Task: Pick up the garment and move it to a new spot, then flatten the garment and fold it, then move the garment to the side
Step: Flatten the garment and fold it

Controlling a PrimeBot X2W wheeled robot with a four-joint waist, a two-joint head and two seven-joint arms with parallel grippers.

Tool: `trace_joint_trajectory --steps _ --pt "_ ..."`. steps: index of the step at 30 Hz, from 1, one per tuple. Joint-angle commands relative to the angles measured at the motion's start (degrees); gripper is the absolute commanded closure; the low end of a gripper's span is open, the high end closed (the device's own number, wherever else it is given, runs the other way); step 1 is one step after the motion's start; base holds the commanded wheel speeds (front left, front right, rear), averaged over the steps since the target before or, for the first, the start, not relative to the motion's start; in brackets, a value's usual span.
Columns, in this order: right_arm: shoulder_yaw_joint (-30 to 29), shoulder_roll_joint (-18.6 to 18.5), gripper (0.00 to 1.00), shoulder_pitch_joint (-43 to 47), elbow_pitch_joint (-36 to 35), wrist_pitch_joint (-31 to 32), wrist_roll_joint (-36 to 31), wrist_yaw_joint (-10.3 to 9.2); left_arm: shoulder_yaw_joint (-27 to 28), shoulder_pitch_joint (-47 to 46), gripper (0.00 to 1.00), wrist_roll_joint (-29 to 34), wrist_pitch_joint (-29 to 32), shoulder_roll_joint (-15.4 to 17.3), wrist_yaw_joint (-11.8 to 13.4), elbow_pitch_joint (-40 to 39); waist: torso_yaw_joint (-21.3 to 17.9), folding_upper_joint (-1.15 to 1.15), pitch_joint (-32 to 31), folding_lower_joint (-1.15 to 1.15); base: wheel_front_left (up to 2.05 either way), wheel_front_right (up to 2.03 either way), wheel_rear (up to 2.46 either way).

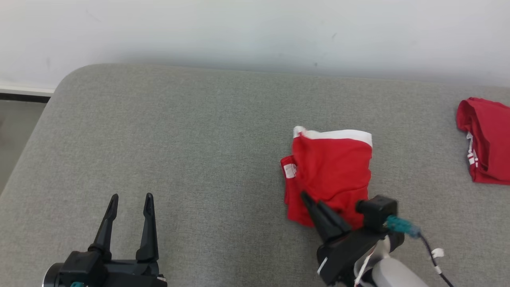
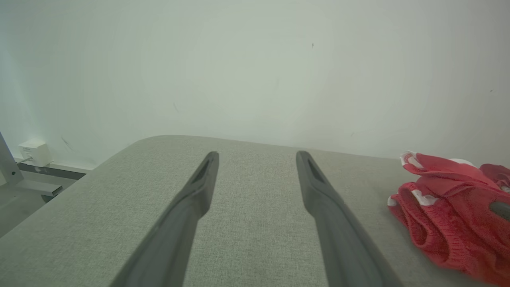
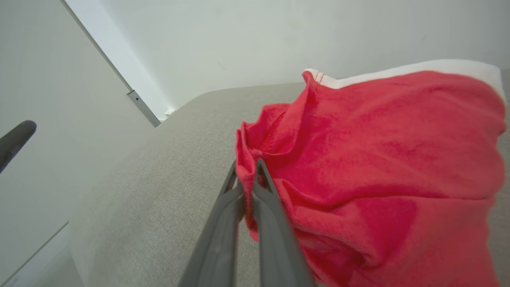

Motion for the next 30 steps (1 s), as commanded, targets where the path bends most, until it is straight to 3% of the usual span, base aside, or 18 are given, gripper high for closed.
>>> trace_joint_trajectory --steps 1,11,12,13,21,30 --pt "0.5 0.3 1.0 0.8 0.0 -0.2 -0.9 -0.13 0.1 -0.8 0.0 -0.4 -0.2 0.0 0.1 0.1 0.5 0.0 0.2 0.0 0.0 0.0 0.0" --pt "2.5 0.1 1.0 2.1 7.0 -1.2 -5.1 -0.13 -0.2 -0.7 0.0 -0.9 -0.2 0.0 0.1 0.9 1.1 0.0 0.0 0.0 0.0 0.0 0.0" --pt "2.6 0.1 0.58 1.9 7.5 -1.7 -4.9 -0.13 -0.1 -0.6 0.0 -0.9 -0.2 0.0 0.1 0.9 0.9 0.0 -0.1 0.0 0.0 0.0 0.0" --pt "2.6 0.2 0.0 1.7 7.8 -2.3 -4.6 -0.13 -0.1 -0.5 0.0 -0.8 -0.2 0.0 0.1 1.0 0.8 0.0 -0.2 0.0 0.0 0.0 0.0" --pt "2.2 -1.0 0.0 0.5 6.1 -7.0 -3.9 -0.13 0.5 1.0 0.0 0.1 -0.2 0.0 0.1 1.4 -1.4 0.0 -1.8 0.0 0.0 0.0 0.0" --pt "-11.1 -1.7 0.0 5.0 -0.2 -8.6 -7.5 -0.13 1.3 2.7 0.0 1.1 -0.2 0.3 0.1 1.1 -4.7 0.0 -3.4 0.0 0.0 0.0 0.0"
